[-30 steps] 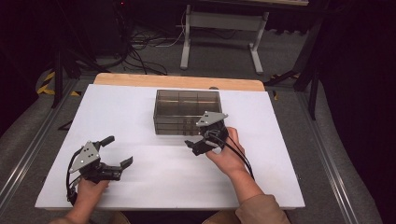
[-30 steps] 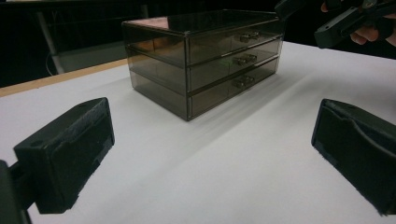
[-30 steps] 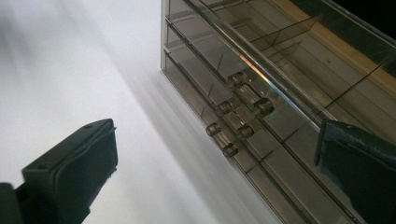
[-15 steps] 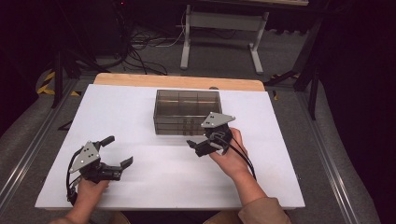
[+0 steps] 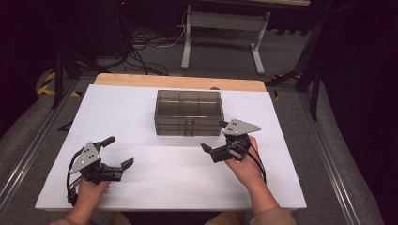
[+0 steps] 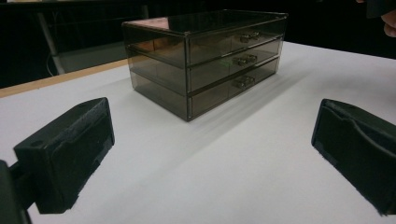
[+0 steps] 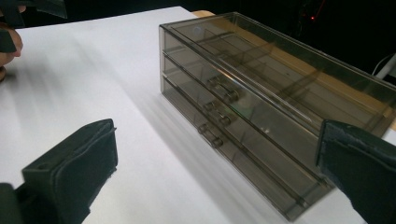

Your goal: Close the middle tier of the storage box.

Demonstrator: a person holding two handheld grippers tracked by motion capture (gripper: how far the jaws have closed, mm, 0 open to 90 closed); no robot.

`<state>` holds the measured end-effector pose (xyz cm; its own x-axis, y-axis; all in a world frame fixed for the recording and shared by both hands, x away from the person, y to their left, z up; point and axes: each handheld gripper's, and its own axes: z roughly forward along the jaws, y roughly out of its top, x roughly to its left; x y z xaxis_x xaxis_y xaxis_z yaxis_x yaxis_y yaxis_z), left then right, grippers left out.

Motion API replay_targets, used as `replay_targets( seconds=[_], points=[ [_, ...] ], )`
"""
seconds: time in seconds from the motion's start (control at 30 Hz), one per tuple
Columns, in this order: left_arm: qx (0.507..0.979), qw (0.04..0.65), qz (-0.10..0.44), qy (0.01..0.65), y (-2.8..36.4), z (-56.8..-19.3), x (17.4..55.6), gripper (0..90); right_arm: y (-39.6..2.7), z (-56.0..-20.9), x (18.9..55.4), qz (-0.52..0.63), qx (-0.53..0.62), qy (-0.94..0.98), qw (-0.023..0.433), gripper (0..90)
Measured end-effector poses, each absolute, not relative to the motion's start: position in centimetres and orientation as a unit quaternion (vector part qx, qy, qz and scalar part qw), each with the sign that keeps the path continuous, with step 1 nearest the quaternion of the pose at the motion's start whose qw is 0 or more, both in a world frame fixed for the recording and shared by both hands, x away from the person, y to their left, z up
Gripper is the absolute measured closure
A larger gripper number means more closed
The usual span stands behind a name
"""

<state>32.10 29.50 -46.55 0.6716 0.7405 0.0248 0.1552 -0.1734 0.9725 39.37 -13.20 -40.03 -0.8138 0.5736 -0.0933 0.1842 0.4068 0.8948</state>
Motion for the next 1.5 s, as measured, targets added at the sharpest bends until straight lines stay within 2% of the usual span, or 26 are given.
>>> replay_targets(
  seconds=[0.47, 1.5],
  points=[
    [0.721, 0.562, 0.26, 0.311, 29.5, -46.6, 32.1, 0.2, -16.7, -42.2, 38.6, 0.489, 0.276, 0.802, 0.205, 0.0],
    [0.719, 0.56, 0.263, 0.317, 30.1, -46.5, 31.9, 0.2, -22.8, -47.8, 36.5, 0.501, 0.333, 0.776, 0.192, 0.0]
  ],
)
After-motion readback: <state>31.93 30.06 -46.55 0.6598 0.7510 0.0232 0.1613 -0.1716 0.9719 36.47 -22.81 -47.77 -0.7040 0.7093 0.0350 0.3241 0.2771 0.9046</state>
